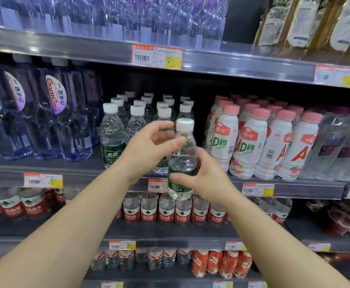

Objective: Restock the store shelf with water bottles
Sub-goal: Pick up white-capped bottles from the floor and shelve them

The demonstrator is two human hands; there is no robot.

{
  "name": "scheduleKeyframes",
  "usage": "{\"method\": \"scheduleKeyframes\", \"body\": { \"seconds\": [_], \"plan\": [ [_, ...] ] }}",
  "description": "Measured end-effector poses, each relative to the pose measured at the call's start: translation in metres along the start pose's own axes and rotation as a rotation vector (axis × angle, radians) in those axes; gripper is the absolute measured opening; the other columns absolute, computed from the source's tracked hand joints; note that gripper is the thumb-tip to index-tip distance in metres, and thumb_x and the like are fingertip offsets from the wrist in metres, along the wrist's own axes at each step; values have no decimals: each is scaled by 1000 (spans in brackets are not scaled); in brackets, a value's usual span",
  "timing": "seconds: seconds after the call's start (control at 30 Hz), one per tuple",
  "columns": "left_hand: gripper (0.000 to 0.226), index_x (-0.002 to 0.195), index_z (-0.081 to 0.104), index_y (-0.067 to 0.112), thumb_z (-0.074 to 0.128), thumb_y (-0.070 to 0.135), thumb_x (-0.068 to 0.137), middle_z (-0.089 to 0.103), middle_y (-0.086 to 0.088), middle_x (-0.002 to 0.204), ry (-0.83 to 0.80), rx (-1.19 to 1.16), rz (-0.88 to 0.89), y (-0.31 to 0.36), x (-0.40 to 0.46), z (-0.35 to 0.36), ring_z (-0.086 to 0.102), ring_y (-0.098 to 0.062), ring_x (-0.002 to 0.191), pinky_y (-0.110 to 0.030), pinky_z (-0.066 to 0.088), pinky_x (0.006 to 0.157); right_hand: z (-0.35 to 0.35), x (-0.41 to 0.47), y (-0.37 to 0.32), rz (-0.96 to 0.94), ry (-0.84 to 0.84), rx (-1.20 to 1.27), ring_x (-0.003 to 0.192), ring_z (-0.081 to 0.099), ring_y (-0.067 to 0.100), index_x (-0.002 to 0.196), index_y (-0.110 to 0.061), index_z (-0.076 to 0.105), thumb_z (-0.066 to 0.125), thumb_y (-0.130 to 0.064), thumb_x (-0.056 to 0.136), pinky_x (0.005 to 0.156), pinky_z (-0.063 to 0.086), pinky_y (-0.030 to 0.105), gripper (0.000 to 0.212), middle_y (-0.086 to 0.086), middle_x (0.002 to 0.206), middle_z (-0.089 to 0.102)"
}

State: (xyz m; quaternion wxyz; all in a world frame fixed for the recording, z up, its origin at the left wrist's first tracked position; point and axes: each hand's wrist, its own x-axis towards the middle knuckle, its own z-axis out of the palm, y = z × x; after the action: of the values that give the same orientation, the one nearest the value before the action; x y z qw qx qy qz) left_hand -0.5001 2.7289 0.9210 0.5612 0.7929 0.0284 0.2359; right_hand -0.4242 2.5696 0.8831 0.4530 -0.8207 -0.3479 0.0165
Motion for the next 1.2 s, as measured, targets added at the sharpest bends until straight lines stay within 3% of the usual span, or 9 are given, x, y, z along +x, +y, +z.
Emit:
{"method": "scheduleKeyframes", "body": {
  "seconds": [0.07,0.13,0.23,0.43,0.5,0.7,0.87,0.93,1.2],
  "plan": [
    [62,123,55,35,67,60,68,66,16,115,31,30,-32,-2,-1,-8,61,-3,110,-34,49,95,-13,9,-2,6,57,-2,99,54,-2,131,-30,43,81,-43,72,78,42,7,72,-24,109,55],
    [49,123,59,29,65,52,80,65,17,114,67,75,-68,-10,-4,-14,60,-4,110,-37,49,99,-21,22,-2,9,106,-12,102,50,-1,135,-27,40,80,-41,74,73,36,4,73,-22,112,54],
    [33,116,64,27,64,42,87,67,15,109,58,189,-122,-25,-13,-21,62,-4,104,-32,50,93,-20,40,4,49,156,-14,108,46,4,143,-22,34,78,-39,77,86,36,19,82,-12,127,52],
    [24,108,68,25,69,36,86,70,11,101,40,239,-190,-50,-21,-34,65,-5,95,-30,53,86,10,62,25,139,159,24,131,45,19,145,-23,33,79,-44,75,102,41,34,87,-4,144,47],
    [24,107,68,24,69,35,86,71,11,100,45,253,-190,-54,-22,-37,65,-5,93,-29,53,85,13,65,28,149,178,23,130,46,19,146,-26,30,80,-45,73,103,43,38,91,-4,144,47],
    [18,104,68,26,68,33,87,70,9,98,58,255,-198,-63,-23,-40,65,-8,93,-26,52,82,17,57,38,144,142,-6,120,50,11,145,-26,27,85,-35,70,92,42,27,96,-11,135,50],
    [18,105,68,25,68,31,87,70,7,98,53,247,-198,-66,-21,-37,65,-9,93,-25,53,78,16,57,44,168,98,25,113,58,15,143,-24,31,82,-27,74,96,49,36,86,-5,132,55],
    [19,105,68,26,68,32,87,70,6,98,51,248,-204,-66,-21,-37,66,-10,93,-29,56,79,13,58,43,172,42,30,110,56,11,144,-22,30,79,-23,79,95,47,31,82,-7,133,53],
    [22,108,67,25,68,34,87,68,10,98,8,313,-203,-71,-26,-40,63,-3,92,-19,49,78,17,60,39,177,85,-103,117,54,21,140,-18,35,81,-36,74,93,44,34,82,-1,132,56]
  ]
}}
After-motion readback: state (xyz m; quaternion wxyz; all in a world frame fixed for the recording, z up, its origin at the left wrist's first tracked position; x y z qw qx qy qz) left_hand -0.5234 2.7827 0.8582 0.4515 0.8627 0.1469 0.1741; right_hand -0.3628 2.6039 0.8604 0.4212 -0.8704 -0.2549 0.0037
